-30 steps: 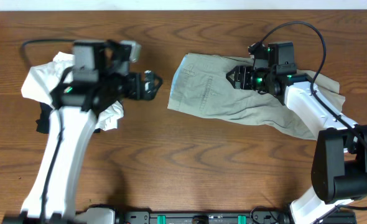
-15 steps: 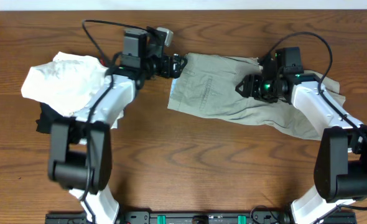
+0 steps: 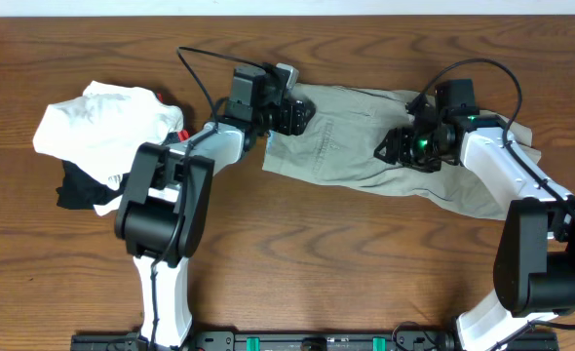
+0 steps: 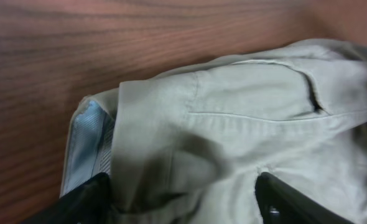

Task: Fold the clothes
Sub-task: 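Pull the trousers apart, left gripper left, right gripper toward the right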

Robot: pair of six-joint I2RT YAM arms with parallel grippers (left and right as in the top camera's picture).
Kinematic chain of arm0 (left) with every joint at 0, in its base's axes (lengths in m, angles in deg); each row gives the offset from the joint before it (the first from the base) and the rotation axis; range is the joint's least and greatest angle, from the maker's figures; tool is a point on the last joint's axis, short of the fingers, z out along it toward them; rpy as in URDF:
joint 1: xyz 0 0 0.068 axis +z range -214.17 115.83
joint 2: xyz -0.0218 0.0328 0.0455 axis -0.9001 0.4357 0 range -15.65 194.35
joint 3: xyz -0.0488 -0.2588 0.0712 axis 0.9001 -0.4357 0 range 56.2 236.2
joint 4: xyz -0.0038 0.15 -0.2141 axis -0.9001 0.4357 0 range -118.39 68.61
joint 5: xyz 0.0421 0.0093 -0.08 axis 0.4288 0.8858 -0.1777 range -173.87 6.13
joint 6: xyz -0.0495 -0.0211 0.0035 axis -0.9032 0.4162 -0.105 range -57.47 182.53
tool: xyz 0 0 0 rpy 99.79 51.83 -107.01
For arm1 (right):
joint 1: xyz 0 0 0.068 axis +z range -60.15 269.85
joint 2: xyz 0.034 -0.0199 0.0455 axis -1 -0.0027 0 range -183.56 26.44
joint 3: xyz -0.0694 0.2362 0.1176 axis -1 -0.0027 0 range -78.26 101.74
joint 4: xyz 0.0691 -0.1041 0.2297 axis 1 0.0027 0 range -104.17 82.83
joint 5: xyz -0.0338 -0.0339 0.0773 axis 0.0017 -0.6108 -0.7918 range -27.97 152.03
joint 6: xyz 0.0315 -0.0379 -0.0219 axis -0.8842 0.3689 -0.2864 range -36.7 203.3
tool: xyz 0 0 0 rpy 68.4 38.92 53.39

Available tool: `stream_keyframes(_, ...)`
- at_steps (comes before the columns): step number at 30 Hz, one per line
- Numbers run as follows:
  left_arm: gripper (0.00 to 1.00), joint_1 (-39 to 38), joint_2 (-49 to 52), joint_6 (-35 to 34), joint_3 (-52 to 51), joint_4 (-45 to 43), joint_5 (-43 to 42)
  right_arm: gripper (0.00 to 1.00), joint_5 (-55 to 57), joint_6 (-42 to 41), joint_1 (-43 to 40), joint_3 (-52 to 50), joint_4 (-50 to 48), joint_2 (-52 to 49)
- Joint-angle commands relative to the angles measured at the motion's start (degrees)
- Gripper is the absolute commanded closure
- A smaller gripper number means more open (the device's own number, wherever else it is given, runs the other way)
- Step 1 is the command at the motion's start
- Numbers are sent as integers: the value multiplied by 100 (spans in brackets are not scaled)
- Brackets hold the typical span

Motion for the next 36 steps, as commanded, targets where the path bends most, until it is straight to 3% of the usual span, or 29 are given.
stream_keyframes(1,31,-94,179,11,170,-120,195,41,-59,289,-33,4,118,26)
stream_keyframes(7,58,-101,153,-57,181,-208,258,42,278,404,-33,4,229,26)
stream_keyframes(9,59,-87,81,-55,181,-186,258,42,284,409,-35,4,227,26)
stream_keyframes(12,36,-31,-162,-55,181,-170,260,41,332,433,-48,4,219,26)
stream_keyframes(16,22,52,-546,-55,184,-168,389,41,389,450,-74,4,227,26)
stream_keyframes(26,21,46,-238,-50,181,-431,693,39,387,450,-74,4,317,26)
stream_keyframes(36,29,-59,177,-52,181,-686,691,42,385,448,-74,4,632,26)
